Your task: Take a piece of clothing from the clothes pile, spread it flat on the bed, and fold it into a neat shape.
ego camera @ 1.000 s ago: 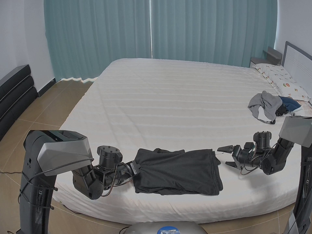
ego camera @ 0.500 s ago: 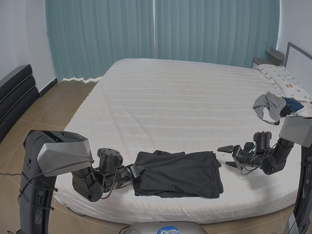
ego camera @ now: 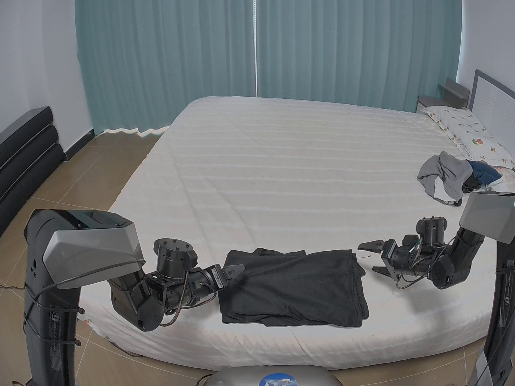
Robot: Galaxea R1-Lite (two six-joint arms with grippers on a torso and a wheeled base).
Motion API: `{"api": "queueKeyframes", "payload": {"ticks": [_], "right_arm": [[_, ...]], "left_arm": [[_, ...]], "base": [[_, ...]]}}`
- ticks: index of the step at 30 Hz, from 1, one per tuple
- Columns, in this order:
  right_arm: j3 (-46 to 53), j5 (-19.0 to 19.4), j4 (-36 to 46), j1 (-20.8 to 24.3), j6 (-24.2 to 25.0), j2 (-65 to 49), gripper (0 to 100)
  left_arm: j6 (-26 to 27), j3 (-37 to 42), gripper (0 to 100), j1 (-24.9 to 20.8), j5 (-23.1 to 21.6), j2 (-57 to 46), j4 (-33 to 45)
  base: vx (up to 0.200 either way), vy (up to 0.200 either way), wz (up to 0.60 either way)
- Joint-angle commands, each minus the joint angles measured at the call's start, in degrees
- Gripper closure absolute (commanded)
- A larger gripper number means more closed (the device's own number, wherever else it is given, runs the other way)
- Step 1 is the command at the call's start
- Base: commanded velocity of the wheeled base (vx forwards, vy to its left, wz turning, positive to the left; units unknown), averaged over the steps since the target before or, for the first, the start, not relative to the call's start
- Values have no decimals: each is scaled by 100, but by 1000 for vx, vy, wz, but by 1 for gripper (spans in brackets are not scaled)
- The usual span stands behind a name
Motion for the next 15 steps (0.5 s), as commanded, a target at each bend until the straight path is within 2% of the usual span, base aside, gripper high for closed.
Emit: {"api": "queueKeyframes", "payload": {"ticks": [1, 3, 5, 9, 12, 15], "right_arm": [[108, -369, -39, 291, -72, -102, 0], [178, -729, -74, 493, -98, -261, 0], [196, -922, -30, 713, -98, -392, 0], [371, -1467, 110, 1029, -177, -814, 0], [723, -1810, 172, 1029, -397, -1236, 0], [1241, -2197, 181, 1056, -494, -1922, 0]], "left_arm": [[6, -41, 0, 62, 71, -172, -15], [32, -50, 0, 97, 361, -339, -15], [111, -94, 0, 150, 555, -445, -15], [437, 135, 0, 317, 713, -700, -6], [384, 522, 0, 510, 1038, -1104, -226], [358, 1067, 0, 624, 1170, -1728, -419]], "base": [[0, 0, 0], [0, 0, 0], [0, 0, 0], [0, 0, 0], [0, 0, 0], [0, 0, 0]]}}
